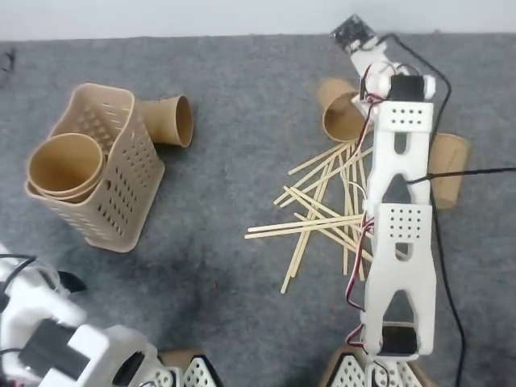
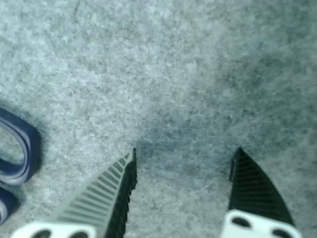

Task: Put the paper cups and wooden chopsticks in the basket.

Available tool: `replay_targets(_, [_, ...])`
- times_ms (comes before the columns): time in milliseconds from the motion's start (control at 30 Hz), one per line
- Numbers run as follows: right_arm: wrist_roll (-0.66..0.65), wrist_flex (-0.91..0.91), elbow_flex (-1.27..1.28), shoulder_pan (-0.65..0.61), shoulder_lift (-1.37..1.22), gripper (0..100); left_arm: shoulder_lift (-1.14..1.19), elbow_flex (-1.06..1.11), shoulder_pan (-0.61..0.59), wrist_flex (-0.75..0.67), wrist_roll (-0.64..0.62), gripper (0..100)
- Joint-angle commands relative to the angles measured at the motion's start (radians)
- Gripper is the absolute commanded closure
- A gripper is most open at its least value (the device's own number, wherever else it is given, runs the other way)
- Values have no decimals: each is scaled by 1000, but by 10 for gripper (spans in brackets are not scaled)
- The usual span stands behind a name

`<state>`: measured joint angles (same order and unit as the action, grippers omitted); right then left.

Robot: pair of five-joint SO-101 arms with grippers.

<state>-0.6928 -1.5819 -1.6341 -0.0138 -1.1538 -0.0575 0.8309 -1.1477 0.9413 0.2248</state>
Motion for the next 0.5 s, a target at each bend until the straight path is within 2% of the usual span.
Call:
replay_targets(0, [0, -99, -48, -41, 183, 991, -14, 12, 25, -12, 6, 698])
replay_targets(133, [84, -206, -46, -68, 297, 991, -14, 12, 25, -12, 6, 698])
replay_targets(267, [219, -214, 17, -65, 392, 991, -14, 12, 25, -12, 6, 698])
replay_targets(467, [233, -213, 308, -180, 541, 991, -14, 12, 25, -12, 6, 698])
